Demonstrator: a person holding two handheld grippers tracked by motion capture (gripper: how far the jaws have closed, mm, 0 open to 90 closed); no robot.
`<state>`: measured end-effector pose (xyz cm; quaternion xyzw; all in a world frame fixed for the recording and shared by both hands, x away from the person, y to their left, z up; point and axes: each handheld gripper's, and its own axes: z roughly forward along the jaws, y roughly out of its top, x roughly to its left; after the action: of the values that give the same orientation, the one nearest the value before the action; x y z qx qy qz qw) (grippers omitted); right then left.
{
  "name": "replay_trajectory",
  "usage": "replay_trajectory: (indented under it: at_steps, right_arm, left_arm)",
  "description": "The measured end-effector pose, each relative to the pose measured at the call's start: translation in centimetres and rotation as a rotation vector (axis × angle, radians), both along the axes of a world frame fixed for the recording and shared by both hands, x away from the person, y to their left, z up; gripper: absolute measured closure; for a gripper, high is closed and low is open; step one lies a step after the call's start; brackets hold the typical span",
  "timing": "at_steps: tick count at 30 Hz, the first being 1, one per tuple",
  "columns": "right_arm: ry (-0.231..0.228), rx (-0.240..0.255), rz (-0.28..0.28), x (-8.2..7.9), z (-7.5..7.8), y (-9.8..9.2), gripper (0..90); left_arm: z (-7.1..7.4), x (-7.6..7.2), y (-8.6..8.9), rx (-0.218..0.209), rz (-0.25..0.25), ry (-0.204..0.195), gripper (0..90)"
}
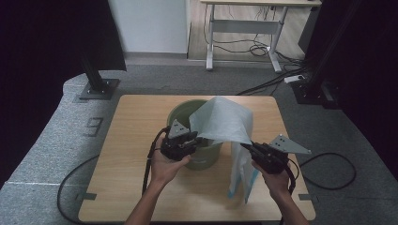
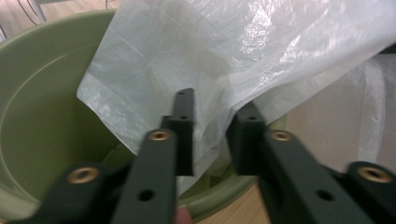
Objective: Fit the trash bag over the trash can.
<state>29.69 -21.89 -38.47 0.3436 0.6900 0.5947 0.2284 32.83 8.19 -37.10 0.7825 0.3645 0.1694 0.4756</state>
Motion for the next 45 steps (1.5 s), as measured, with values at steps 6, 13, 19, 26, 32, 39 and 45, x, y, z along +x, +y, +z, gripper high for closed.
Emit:
replay_trajectory:
  at_steps: [6, 13, 19, 26, 32, 39, 45]
  right_arm:
    - [0.032, -0.013, 0.013, 0.8, 0.6, 0.3, 88.5]
    - [0.034, -0.036, 0.03, 1.1, 2.1, 0.9, 88.6]
    - [0.032, -0.055, 0.048, 1.2, 2.3, 1.6, 88.5]
    - [0.038, -0.06, 0.056, 1.4, 2.3, 1.7, 88.6]
    - [0.035, -0.073, 0.042, 1.4, 2.3, 1.4, 88.5]
    - [0.041, -0.073, 0.036, 1.5, 2.3, 1.1, 88.5]
    - [0.042, -0.071, 0.018, 1.7, 2.3, 0.8, 88.5]
  left_arm:
    - [0.5, -0.2, -0.4, 0.006, -0.003, -0.012, 47.6]
    - [1.7, -0.4, -0.9, 0.008, -0.005, -0.05, 41.8]
    - [2.1, -0.3, -0.9, 0.0, -0.006, -0.062, 40.0]
    - [2.4, -0.4, -0.6, -0.014, 0.005, -0.073, 36.4]
    - [2.4, -0.8, -0.2, -0.016, 0.007, -0.087, 32.9]
    - [2.4, -1.1, 0.5, -0.027, -0.004, -0.092, 27.2]
    - [2.1, -1.4, 1.3, -0.027, -0.008, -0.107, 24.5]
